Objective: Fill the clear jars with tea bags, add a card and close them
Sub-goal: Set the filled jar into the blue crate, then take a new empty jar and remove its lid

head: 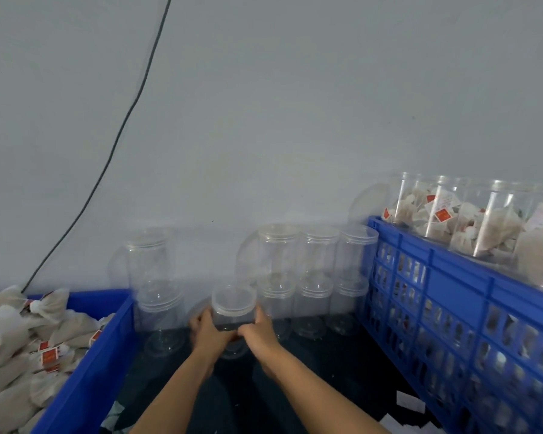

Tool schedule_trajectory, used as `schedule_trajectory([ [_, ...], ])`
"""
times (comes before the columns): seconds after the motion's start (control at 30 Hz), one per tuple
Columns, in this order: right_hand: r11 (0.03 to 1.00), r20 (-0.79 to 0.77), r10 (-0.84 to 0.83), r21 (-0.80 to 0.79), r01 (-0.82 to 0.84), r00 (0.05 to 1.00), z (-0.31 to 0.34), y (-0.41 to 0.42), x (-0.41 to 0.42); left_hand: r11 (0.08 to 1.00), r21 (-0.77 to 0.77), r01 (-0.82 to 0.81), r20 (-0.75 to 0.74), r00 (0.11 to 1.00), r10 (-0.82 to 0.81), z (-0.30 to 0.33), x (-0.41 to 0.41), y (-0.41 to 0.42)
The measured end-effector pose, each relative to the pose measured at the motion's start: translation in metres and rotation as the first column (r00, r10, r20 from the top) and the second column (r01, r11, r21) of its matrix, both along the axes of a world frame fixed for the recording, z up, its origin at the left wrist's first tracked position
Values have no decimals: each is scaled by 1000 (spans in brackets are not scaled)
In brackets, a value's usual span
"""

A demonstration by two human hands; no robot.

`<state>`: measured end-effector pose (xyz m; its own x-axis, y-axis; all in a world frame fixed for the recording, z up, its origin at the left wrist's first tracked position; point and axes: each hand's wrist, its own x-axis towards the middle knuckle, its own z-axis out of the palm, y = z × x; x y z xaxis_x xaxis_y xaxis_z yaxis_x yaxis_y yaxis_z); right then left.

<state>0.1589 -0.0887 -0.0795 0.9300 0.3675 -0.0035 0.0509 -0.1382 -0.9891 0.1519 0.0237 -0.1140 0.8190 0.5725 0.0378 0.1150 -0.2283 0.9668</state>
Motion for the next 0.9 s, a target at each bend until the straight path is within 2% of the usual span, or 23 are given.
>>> schedule_trajectory([
  [0.07, 999, -12, 36, -9, -36, 999, 2, -3, -8, 994, 99, -35, -19, 999, 37, 4, -14, -2],
  [0.17, 995, -20, 101, 22, -100, 995, 7, -14, -24, 985, 168, -27, 69, 998, 15, 14, -42, -10],
  [0.23, 987, 4, 127, 101, -127, 992, 13, -21, -39, 965, 252, -76, 128, 991, 44, 22, -62, -20],
  [0.3, 972, 52, 119, 197, -127, 992, 19, -28, -54, 924, 345, -165, 127, 984, 128, 29, -84, -31],
  [0.43, 968, 113, -33, 252, 3, 993, 34, -42, -87, 901, 370, -224, 170, 970, 172, 28, -132, -65],
  [0.53, 984, 117, -58, 173, 37, 991, 34, -52, -115, 894, 341, -289, 216, 950, 224, 15, -165, -93],
  [0.67, 985, 170, -122, 143, 98, 978, 20, -69, -142, 898, 397, -189, 209, 972, 112, 0, -191, -105],
  [0.77, 978, 177, -140, 176, 109, 974, 7, -83, -155, 860, 509, -34, -14, 999, 48, 1, -205, -103],
  [0.9, 964, 101, -168, 226, 142, 981, -10, -96, -160, 749, 654, 107, -105, 993, -51, -7, -221, -97],
])
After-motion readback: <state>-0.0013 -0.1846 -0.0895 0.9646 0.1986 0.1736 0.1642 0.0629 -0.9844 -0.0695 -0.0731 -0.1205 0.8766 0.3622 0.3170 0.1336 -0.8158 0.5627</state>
